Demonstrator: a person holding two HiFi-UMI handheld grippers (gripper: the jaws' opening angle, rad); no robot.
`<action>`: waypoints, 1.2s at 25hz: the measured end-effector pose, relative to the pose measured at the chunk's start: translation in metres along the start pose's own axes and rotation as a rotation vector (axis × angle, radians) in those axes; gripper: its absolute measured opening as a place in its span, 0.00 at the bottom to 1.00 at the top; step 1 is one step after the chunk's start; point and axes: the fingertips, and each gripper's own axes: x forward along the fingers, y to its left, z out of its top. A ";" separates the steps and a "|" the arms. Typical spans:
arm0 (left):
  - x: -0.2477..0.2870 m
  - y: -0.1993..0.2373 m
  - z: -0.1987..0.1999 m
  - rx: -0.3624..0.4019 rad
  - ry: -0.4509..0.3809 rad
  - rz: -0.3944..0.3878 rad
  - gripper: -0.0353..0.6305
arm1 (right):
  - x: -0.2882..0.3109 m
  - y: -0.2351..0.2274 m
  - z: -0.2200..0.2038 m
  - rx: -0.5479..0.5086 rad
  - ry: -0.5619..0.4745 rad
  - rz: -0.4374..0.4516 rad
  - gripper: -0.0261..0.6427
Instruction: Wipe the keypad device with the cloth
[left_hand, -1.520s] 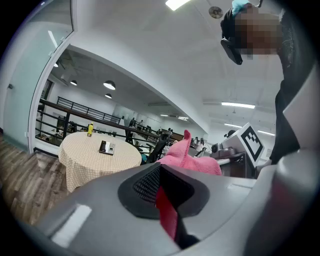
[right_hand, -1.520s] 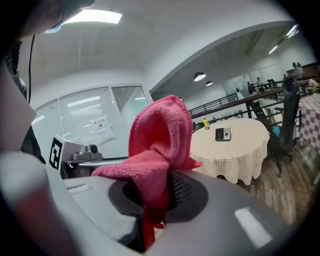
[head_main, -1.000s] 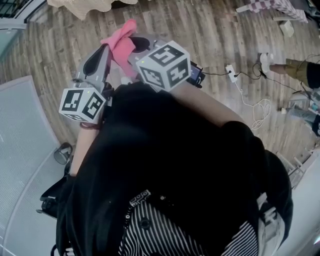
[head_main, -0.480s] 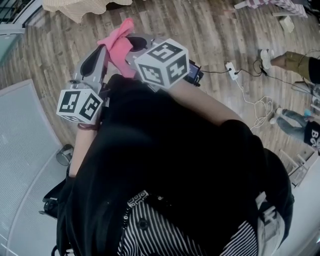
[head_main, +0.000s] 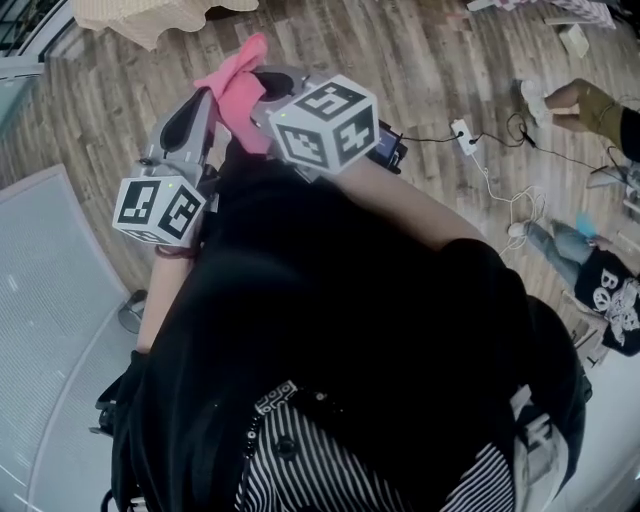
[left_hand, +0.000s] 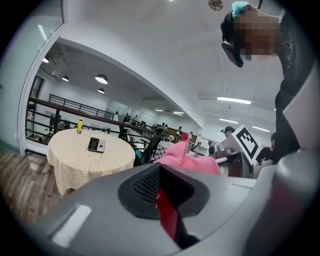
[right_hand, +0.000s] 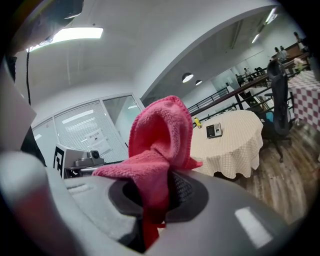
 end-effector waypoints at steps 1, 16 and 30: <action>0.007 0.003 0.003 -0.001 0.000 -0.008 0.06 | 0.002 -0.006 0.005 0.002 -0.003 -0.007 0.13; 0.082 0.050 0.020 0.046 0.062 -0.108 0.06 | 0.042 -0.074 0.042 0.062 -0.022 -0.120 0.13; 0.105 0.234 0.086 0.033 0.061 -0.106 0.06 | 0.220 -0.087 0.118 0.061 0.002 -0.147 0.13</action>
